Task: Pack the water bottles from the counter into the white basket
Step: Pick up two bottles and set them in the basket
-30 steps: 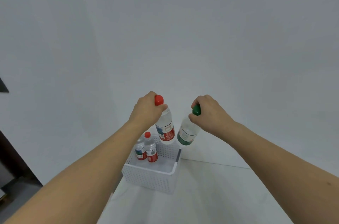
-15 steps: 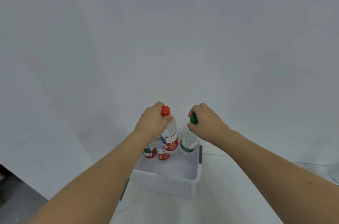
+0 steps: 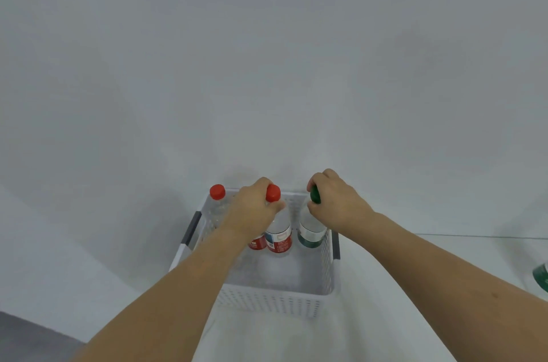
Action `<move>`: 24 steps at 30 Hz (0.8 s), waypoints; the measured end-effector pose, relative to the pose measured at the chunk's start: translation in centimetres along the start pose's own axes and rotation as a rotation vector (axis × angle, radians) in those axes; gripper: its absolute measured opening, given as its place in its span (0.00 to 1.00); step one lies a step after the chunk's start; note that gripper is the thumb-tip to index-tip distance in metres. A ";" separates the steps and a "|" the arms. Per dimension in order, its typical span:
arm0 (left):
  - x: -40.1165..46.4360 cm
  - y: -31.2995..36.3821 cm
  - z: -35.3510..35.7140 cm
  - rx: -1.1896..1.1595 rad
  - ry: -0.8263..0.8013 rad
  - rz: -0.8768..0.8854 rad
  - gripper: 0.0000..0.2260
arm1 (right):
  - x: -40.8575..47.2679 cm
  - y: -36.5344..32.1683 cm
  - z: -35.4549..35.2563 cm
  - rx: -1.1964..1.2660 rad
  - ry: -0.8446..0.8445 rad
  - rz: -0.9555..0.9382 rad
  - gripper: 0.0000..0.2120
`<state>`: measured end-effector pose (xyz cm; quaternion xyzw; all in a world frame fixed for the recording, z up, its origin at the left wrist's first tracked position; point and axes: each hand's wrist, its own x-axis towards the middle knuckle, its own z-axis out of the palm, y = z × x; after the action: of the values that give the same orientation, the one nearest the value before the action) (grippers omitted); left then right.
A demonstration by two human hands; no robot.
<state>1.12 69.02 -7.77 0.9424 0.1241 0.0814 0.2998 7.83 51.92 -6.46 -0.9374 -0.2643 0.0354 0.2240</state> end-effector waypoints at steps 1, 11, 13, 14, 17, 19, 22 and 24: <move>0.2 -0.2 0.4 -0.002 0.007 0.008 0.08 | 0.2 0.2 0.4 -0.001 -0.001 0.002 0.09; 1.6 -2.2 3.2 -0.049 -0.067 -0.003 0.08 | 0.8 2.0 3.4 0.014 -0.040 0.013 0.11; 1.6 -2.5 3.6 -0.002 -0.059 0.011 0.09 | 0.8 2.1 3.6 0.021 -0.028 0.002 0.11; 1.6 -2.6 3.8 0.018 -0.052 0.020 0.09 | 0.9 2.1 3.7 0.021 -0.025 -0.004 0.12; 1.8 -2.4 4.0 0.045 -0.052 0.044 0.09 | 0.9 2.3 3.9 0.034 -0.012 -0.016 0.15; 1.9 -2.2 4.0 0.050 -0.069 0.039 0.09 | 0.9 2.4 4.1 0.056 -0.002 -0.005 0.17; 1.9 -1.9 4.0 0.079 -0.106 0.043 0.11 | 0.9 2.6 4.2 0.096 -0.002 0.014 0.20; 1.9 -1.6 3.8 0.078 -0.129 0.044 0.13 | 0.7 2.7 4.0 0.127 -0.010 0.023 0.22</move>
<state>3.46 68.75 -11.65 0.9592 0.0871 0.0221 0.2682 9.01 51.85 -11.22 -0.9241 -0.2520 0.0591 0.2811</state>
